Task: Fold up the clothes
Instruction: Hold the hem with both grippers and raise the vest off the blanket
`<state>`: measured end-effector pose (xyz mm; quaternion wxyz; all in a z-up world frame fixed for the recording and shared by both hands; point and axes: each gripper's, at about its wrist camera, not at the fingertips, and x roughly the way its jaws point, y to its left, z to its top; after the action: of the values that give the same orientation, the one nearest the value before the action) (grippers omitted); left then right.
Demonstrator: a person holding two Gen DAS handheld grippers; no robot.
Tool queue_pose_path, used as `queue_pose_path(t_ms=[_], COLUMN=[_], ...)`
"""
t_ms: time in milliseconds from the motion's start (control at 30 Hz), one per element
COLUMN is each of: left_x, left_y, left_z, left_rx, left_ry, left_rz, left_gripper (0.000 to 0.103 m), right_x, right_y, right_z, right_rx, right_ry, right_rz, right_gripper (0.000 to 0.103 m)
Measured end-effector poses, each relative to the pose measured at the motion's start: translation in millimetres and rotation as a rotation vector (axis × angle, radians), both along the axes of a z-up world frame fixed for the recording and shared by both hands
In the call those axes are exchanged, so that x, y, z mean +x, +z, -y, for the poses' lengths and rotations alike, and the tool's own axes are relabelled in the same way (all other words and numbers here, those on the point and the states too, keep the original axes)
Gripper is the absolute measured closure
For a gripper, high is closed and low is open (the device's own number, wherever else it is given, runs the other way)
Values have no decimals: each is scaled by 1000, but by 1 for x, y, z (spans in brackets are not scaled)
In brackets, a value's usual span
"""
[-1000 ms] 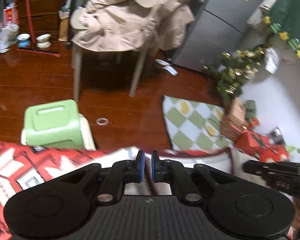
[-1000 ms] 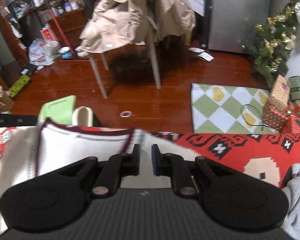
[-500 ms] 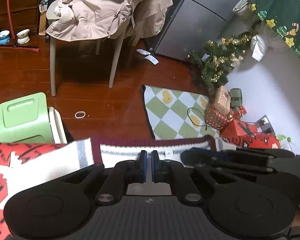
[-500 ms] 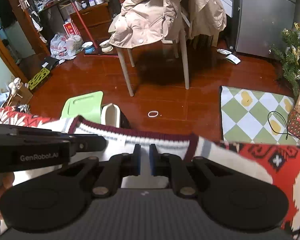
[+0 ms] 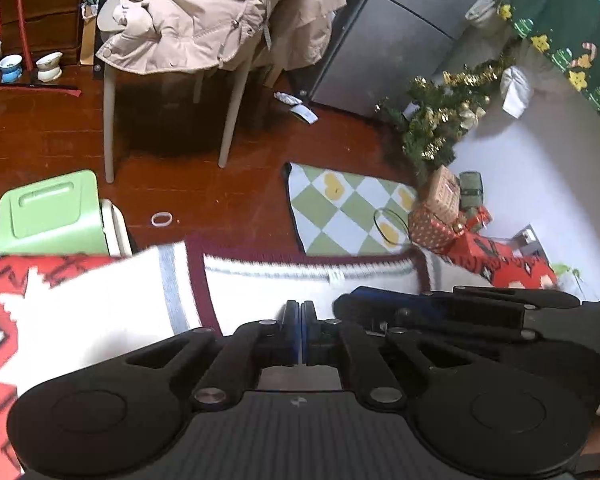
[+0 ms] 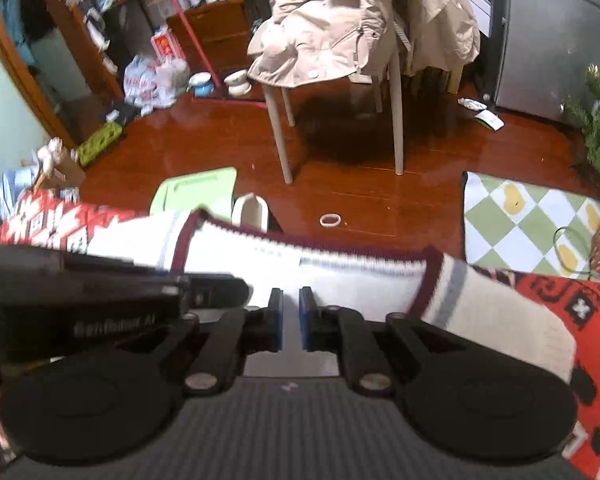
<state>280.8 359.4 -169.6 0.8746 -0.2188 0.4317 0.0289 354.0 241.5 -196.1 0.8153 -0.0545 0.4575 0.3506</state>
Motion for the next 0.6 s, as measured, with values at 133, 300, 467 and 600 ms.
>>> queue_pose_path(t_ms=[133, 300, 467, 600], left_x=[-1, -17, -19, -8], left_y=[11, 14, 2, 2], left_z=[-7, -14, -18, -24], left_rx=[14, 22, 42, 37], left_ry=[33, 49, 45, 65], left_rz=[17, -12, -16, -1], left_gripper=[99, 99, 99, 100], right_x=[11, 1, 0, 14], right_y=[9, 17, 5, 3], right_z=[3, 25, 31, 22], right_rx=[7, -67, -96, -86], right_ry=[-60, -59, -53, -58], right_rz=[17, 34, 40, 72], right_gripper=[93, 94, 99, 102])
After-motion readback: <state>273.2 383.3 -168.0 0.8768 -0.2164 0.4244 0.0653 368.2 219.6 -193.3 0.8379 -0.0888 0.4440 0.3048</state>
